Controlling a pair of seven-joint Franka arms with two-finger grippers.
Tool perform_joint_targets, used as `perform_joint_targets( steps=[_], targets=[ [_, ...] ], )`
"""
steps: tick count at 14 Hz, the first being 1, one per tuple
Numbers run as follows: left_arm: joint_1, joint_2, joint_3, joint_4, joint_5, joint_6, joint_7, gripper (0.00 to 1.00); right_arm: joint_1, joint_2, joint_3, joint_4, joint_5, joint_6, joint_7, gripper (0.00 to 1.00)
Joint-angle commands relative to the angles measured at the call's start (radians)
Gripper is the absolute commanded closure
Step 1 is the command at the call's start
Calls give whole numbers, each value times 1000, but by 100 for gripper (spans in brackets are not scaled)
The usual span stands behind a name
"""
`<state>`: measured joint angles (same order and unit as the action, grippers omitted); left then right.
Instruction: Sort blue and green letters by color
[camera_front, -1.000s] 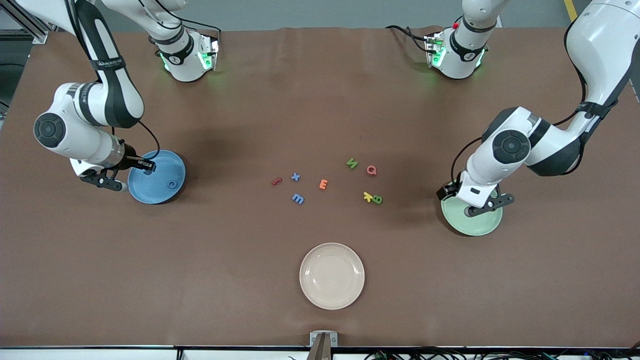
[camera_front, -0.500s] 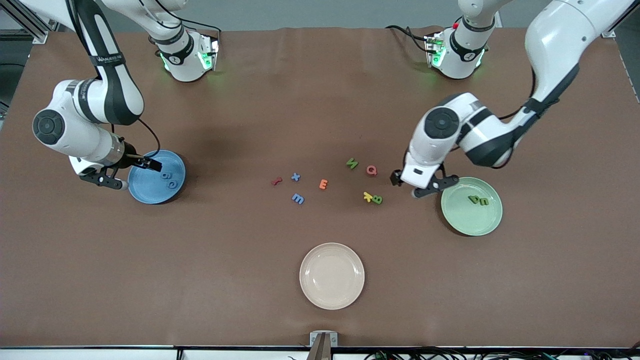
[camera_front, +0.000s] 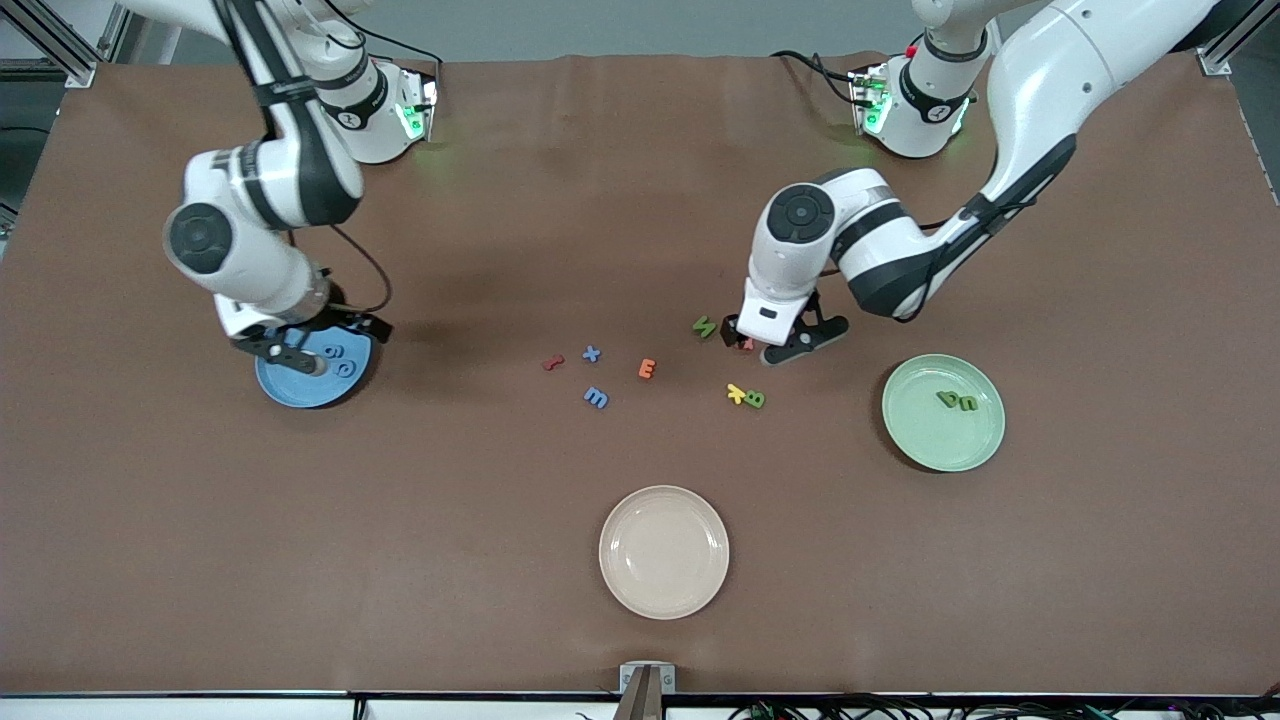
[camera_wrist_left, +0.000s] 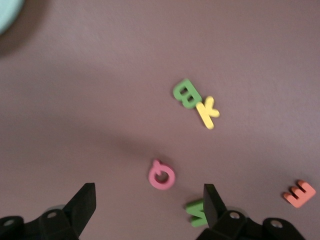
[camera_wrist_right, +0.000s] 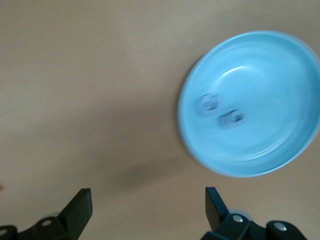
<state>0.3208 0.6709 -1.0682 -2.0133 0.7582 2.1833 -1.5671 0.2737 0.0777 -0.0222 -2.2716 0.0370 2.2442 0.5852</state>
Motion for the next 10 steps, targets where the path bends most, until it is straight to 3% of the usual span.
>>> perform_joint_targets(
  steps=[1, 5, 10],
  targets=[
    [-91, 4, 74, 8, 30, 29, -66, 5, 137, 28, -7, 55, 4, 2, 103, 0],
    [-100, 39, 86, -7, 50, 114, -99, 9, 300, 146, -9, 140, 8, 92, 253, 0],
    [-137, 65, 114, 4, 50, 142, -310, 14, 397, 341, -10, 335, 4, 101, 378, 0]
  ],
)
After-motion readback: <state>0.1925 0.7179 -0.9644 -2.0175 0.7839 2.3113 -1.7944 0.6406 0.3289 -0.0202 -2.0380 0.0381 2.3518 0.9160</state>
